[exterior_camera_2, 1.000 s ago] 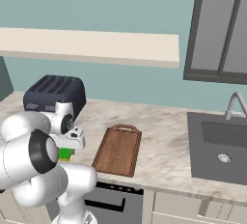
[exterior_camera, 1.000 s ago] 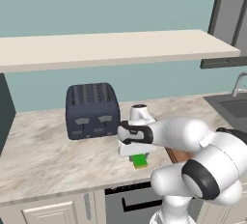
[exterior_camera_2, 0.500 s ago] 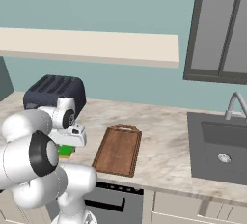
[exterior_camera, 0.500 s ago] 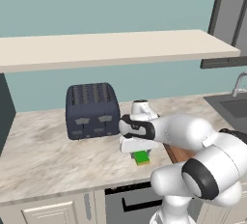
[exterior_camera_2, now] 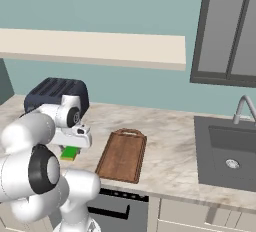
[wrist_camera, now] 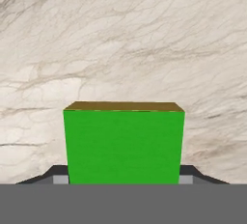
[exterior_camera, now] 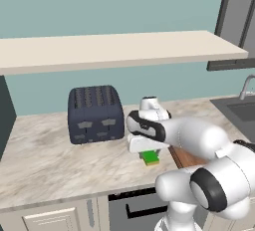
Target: Pick up the sponge from the counter and clean the cutting board by briefly scrubbing or pressing down on the cutting board. Once finished, release the sponge.
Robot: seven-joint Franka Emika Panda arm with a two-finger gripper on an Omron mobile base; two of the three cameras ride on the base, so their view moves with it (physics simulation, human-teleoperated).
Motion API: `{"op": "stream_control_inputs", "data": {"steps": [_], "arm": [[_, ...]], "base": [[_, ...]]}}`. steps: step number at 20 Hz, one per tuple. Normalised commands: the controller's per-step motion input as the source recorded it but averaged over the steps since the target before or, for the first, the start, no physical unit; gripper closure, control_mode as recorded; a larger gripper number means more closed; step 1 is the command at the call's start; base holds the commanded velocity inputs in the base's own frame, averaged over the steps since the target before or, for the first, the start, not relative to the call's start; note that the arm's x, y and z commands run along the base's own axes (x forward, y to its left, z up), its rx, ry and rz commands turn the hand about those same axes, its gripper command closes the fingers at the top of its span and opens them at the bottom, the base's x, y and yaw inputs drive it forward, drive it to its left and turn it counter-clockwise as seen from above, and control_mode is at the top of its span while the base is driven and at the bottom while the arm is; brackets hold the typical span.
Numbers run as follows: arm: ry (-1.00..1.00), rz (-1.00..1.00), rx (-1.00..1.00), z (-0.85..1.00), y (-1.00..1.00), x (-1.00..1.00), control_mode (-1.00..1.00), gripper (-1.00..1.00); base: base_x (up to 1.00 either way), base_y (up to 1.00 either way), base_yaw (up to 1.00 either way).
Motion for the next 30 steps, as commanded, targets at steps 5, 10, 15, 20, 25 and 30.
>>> {"op": "stream_control_inputs", "data": {"steps": [5, 10, 15, 20, 25, 30], "arm": [[0.00, 0.00, 0.00, 0.15, -0.33, -0.26, -1.00, 1.00], [0.00, 0.00, 0.00, 0.15, -0.60, -0.31, -1.00, 1.00], [0.02, 0.00, 0.00, 0.08, -0.58, -0.15, -1.00, 1.00], [0.02, 0.00, 0.00, 0.09, -0.51, 0.03, -1.00, 1.00], [0.02, 0.00, 0.03, 0.00, -0.51, 0.14, -1.00, 1.00], [0.03, 0.00, 0.01, -0.13, -0.33, 0.14, -1.00, 1.00]], "base": [[0.00, 0.00, 0.00], [0.00, 0.00, 0.00], [0.00, 0.00, 0.00], [0.00, 0.00, 0.00], [0.00, 0.00, 0.00], [0.00, 0.00, 0.00]]}}
